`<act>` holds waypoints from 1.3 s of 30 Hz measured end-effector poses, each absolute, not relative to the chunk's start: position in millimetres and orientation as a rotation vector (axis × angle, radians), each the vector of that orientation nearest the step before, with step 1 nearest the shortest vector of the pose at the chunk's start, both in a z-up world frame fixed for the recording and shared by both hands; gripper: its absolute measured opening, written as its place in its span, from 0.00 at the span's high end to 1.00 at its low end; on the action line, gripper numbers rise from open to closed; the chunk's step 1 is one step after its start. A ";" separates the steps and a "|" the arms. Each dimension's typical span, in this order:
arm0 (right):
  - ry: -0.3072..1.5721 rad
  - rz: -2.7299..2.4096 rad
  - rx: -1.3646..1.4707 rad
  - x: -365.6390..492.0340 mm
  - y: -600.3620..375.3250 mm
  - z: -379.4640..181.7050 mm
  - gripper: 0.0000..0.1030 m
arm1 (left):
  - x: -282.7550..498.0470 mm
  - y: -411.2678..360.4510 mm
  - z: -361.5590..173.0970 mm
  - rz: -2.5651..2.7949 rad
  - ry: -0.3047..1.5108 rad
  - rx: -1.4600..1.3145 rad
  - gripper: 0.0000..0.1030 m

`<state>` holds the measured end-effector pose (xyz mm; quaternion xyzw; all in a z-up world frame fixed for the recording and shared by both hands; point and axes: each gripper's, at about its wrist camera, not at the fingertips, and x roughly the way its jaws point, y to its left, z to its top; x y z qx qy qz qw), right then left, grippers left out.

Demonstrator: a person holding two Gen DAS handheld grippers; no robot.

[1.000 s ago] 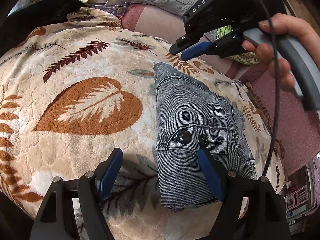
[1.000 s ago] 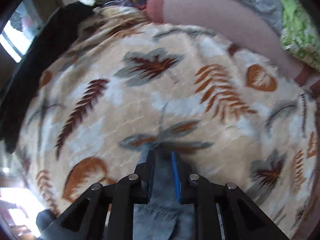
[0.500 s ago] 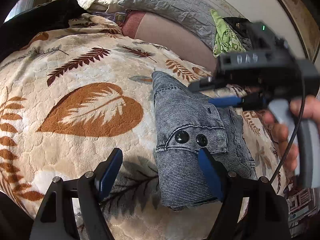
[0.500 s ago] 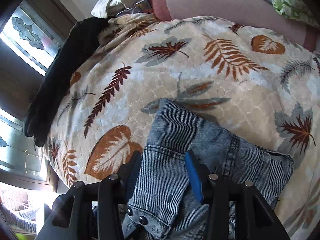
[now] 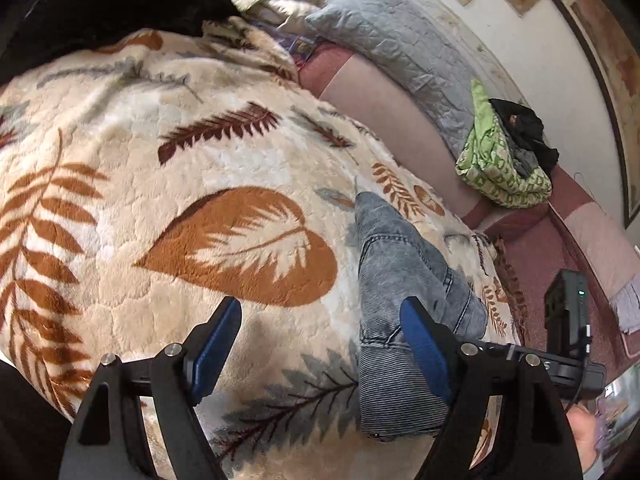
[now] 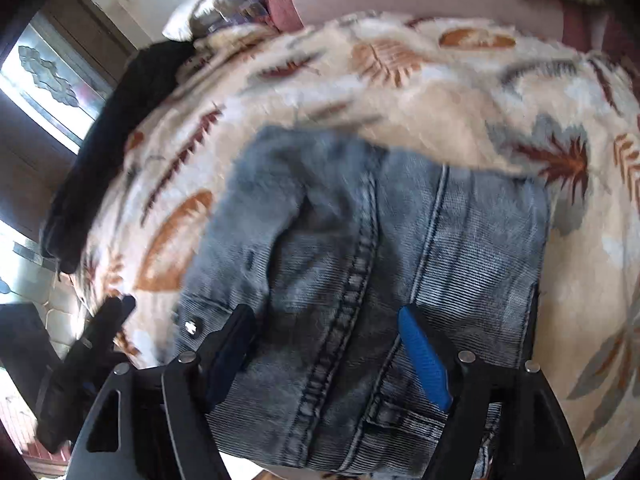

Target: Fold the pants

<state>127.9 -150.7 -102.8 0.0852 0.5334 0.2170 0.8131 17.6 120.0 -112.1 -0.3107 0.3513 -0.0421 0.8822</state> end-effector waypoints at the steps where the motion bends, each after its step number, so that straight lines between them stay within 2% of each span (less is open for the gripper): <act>1: 1.133 0.470 0.194 127.3 -152.7 -97.6 0.25 | 18.3 118.7 -114.4 -0.090 0.741 -0.648 0.21; 6: 1.026 0.477 0.230 106.5 -165.2 -63.6 0.24 | 17.0 107.7 -110.6 -0.114 0.730 -0.584 0.20; 9: 1.154 0.449 0.191 102.1 -168.5 -108.6 0.22 | 23.9 102.2 -116.3 -0.144 0.774 -0.589 0.20; 11: 1.086 0.491 0.215 93.2 -176.5 -102.5 0.22 | 28.0 98.6 -116.6 -0.165 0.804 -0.585 0.20; 16: 1.018 0.503 0.470 98.6 -236.5 -74.4 0.22 | 42.0 89.6 -98.5 -0.255 0.822 -0.572 0.20; 20: 1.054 0.432 0.678 108.4 -292.3 -100.5 0.22 | 59.2 76.9 -92.7 -0.253 0.875 -0.453 0.20; 24: 0.962 0.443 0.744 91.9 -317.2 -120.7 0.22 | 59.2 65.7 -81.4 -0.106 0.849 -0.284 0.20; 30: 0.833 0.482 0.636 84.9 -303.8 -109.5 0.22 | 59.0 54.0 -73.1 0.010 0.851 -0.124 0.20; 39: 0.896 0.523 0.614 82.6 -289.7 -120.3 0.22 | 51.5 38.0 -69.5 0.029 0.851 -0.045 0.20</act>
